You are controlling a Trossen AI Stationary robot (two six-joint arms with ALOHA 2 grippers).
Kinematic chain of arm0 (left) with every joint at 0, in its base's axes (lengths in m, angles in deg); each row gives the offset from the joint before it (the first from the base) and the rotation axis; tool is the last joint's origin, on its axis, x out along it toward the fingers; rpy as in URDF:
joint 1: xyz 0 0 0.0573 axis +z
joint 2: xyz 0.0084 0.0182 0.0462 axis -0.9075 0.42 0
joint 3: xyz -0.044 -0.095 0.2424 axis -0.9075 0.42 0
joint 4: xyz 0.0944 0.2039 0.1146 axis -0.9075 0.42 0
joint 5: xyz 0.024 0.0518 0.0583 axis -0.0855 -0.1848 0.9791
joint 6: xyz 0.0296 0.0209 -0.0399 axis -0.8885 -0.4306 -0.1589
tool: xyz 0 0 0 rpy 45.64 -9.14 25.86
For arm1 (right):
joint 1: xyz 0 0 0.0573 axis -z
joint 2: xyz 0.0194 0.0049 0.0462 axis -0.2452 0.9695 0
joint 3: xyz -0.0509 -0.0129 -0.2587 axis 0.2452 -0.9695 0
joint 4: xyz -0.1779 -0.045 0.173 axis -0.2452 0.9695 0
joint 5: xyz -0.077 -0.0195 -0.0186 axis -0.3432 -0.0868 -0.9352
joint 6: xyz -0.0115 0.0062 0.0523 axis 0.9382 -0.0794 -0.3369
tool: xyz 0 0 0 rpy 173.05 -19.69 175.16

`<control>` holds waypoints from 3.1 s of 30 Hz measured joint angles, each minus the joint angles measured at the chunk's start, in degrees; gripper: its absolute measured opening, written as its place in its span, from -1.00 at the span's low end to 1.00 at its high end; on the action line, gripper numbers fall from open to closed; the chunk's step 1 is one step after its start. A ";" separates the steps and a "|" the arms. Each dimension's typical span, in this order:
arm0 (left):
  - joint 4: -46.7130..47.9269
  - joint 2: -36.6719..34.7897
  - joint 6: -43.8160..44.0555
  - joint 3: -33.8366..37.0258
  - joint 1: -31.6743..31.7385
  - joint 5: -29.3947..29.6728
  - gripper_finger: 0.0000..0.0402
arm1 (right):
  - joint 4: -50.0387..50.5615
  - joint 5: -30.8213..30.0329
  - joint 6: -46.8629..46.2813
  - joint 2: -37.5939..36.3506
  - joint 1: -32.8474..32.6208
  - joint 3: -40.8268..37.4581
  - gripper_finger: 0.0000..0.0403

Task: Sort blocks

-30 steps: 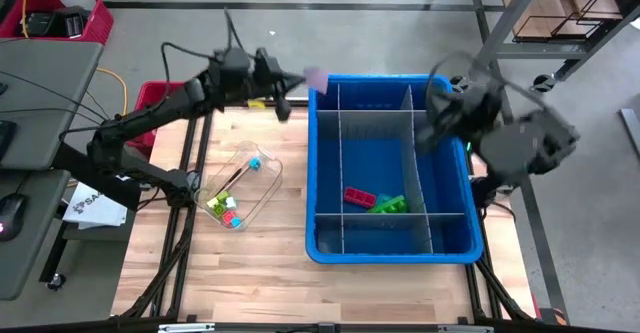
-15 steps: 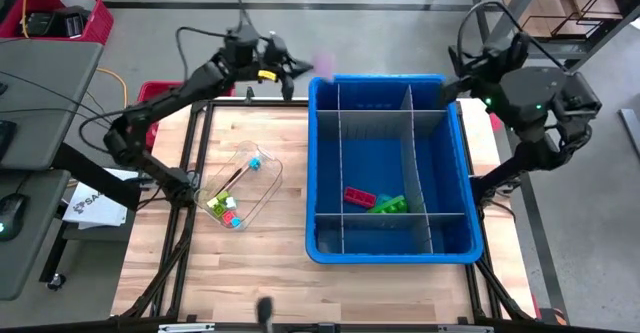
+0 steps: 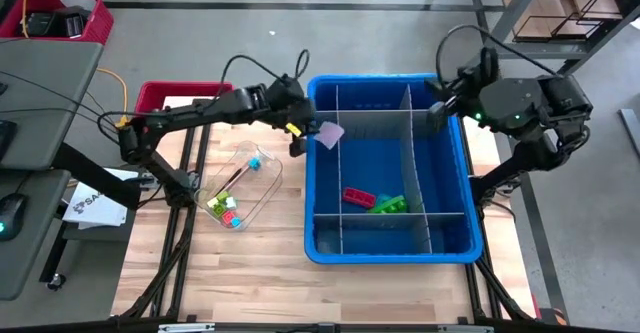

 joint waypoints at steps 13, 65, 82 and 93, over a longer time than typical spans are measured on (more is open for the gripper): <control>9.95 -0.59 14.83 -3.86 -7.61 8.11 -0.37 | -2.88 8.27 5.01 0.52 -6.22 0.00 -1.00; 8.96 -4.21 39.80 32.03 -2.43 25.49 -0.09 | -23.25 13.58 15.94 15.08 -1.35 0.00 -1.00; 10.70 -2.88 31.82 29.17 -0.90 19.12 -0.59 | -22.95 13.87 16.62 15.08 -1.40 0.00 -1.00; 28.18 -23.07 26.45 15.63 -1.26 22.25 -0.59 | -24.75 13.80 18.17 12.59 -5.68 0.85 -1.00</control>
